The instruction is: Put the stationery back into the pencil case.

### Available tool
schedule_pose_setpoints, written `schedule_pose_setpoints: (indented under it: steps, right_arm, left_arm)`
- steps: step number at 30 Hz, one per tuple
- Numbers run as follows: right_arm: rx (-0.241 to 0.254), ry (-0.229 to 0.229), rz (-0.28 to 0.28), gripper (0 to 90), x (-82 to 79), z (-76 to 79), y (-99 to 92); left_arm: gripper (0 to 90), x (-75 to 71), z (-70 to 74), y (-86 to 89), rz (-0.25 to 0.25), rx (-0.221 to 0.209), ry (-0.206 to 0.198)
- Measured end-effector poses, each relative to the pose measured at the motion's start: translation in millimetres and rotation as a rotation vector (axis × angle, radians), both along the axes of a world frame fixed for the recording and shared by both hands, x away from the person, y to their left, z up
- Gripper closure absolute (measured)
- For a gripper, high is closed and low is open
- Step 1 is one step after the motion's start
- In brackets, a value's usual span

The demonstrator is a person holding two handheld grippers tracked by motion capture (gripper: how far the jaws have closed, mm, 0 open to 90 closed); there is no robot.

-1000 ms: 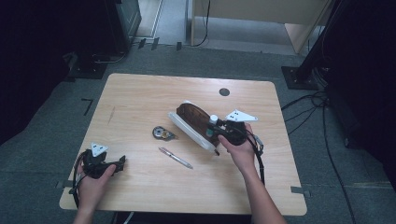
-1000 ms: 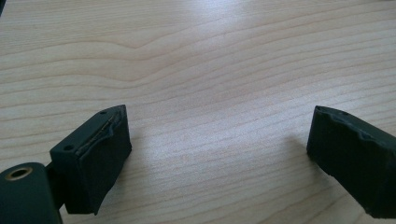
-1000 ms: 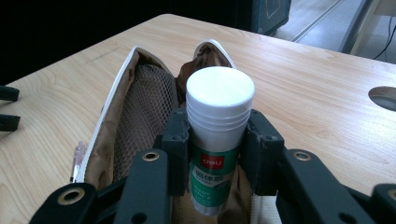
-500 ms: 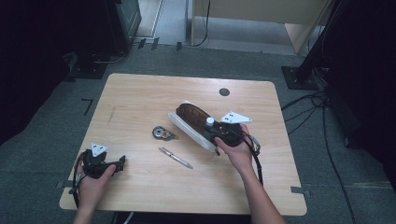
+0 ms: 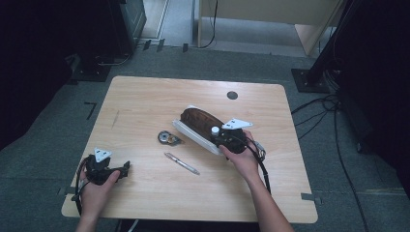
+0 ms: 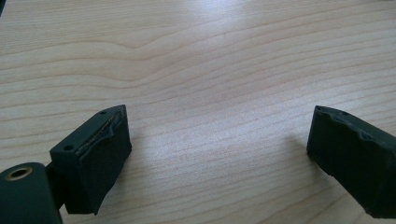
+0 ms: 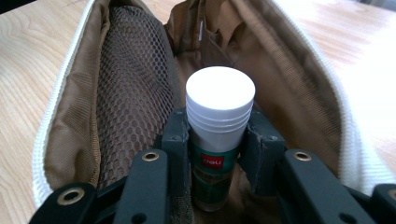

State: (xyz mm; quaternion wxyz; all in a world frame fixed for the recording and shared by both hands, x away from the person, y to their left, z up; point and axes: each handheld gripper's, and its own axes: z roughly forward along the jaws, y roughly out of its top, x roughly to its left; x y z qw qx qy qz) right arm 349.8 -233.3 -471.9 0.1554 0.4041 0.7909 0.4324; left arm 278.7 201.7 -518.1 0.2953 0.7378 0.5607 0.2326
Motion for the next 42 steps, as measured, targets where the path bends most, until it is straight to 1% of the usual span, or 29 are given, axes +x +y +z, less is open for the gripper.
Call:
schedule_pose_setpoints:
  steps: [6,10,12,14,15,16,17,18,21,24,25,26,27,28,32,33,34,35,36,37,38,39,40,42]
  right_arm:
    - [-0.006,0.008,0.001,65.1,1.1,0.3,0.0]
    - [-0.009,0.013,0.004,63.6,2.0,0.6,0.1]
    - [-0.009,0.007,0.002,61.5,2.1,0.2,0.4]
    - [0.015,0.007,0.005,60.7,1.0,0.4,-0.1]
    - [0.015,0.007,0.005,60.7,1.0,0.4,-0.1]
    - [0.041,-0.004,-0.003,64.6,0.0,0.6,-1.0]
    - [0.041,-0.004,-0.003,64.6,0.0,0.6,-1.0]
    - [0.045,-0.011,-0.004,68.0,-0.5,0.3,-0.4]
    - [0.049,-0.011,-0.003,70.5,-0.3,0.0,0.4]
    - [0.050,-0.027,-0.010,71.5,-1.1,1.4,0.1]
    - [0.060,-0.048,-0.020,72.0,-2.6,4.6,-0.9]
    - [0.060,-0.048,-0.020,72.0,-2.6,4.6,-0.9]
    - [0.075,-0.070,-0.028,72.4,-4.8,9.9,-2.8]
    - [0.075,-0.070,-0.028,72.4,-4.8,9.9,-2.8]
    - [0.098,-0.108,-0.036,73.3,-11.0,23.6,-7.1]
    - [0.110,-0.124,-0.033,73.5,-14.3,30.0,-9.2]
    - [0.111,-0.134,-0.032,73.6,-16.1,32.9,-10.0]
    - [0.111,-0.134,-0.032,73.6,-16.1,32.9,-10.0]
    - [0.122,-0.142,-0.026,73.6,-20.1,38.2,-10.8]
    - [0.122,-0.142,-0.026,73.6,-20.1,38.2,-10.8]
    - [0.133,-0.149,-0.016,73.6,-24.7,42.9,-11.1]
    - [0.133,-0.149,-0.016,73.6,-24.7,42.9,-11.1]
    - [0.143,-0.159,-0.007,73.6,-30.2,47.8,-10.6]
    - [0.145,-0.162,-0.005,73.6,-32.3,49.5,-10.4]
  left_arm:
    - [6.2,0.0,0.0,0.0,0.000,0.000,0.000]
    - [6.2,0.0,0.0,0.0,0.000,0.000,0.000]
    - [6.2,-0.1,0.0,-0.3,-0.001,-0.002,0.000]
    - [6.2,-0.1,0.0,-0.3,-0.001,-0.002,0.000]
    - [6.2,-0.1,0.0,-0.3,-0.002,-0.002,0.000]
    - [6.3,-0.1,0.0,-0.3,-0.002,-0.002,0.000]
    - [6.2,-0.1,0.0,-0.3,-0.002,-0.002,0.000]
    - [6.2,-0.1,0.0,-0.4,-0.003,-0.003,0.000]
    - [6.2,-0.1,0.0,-0.5,-0.004,-0.003,0.000]
    - [6.2,-0.2,0.0,-0.5,-0.005,-0.003,0.000]
    - [6.2,-0.1,0.0,-0.5,-0.005,-0.003,0.000]
    - [6.2,-0.1,0.0,-0.5,-0.005,-0.003,0.000]
    - [6.3,-0.2,0.0,-0.5,-0.006,-0.003,0.000]
    - [6.3,-0.2,0.0,-0.5,-0.005,-0.003,0.000]
    - [6.3,-0.2,0.0,-0.5,-0.006,-0.003,0.000]
    - [6.3,-0.2,0.0,-0.5,-0.006,-0.003,0.000]
    - [6.2,-0.2,0.0,-0.5,-0.005,-0.003,0.000]
    - [6.3,-0.2,0.0,-0.5,-0.005,-0.003,0.000]
    - [6.2,-0.2,0.0,-0.6,-0.005,-0.003,0.000]
    - [6.2,-0.2,0.0,-0.6,-0.005,-0.003,0.000]
    - [6.2,-0.1,-0.1,-0.6,-0.005,-0.004,0.000]
    - [6.2,-0.1,-0.1,-0.6,-0.005,-0.004,0.000]
    - [6.3,-0.1,-0.1,-0.7,-0.004,-0.004,-0.001]
    - [6.2,-0.2,-0.1,-0.6,-0.005,-0.004,-0.001]
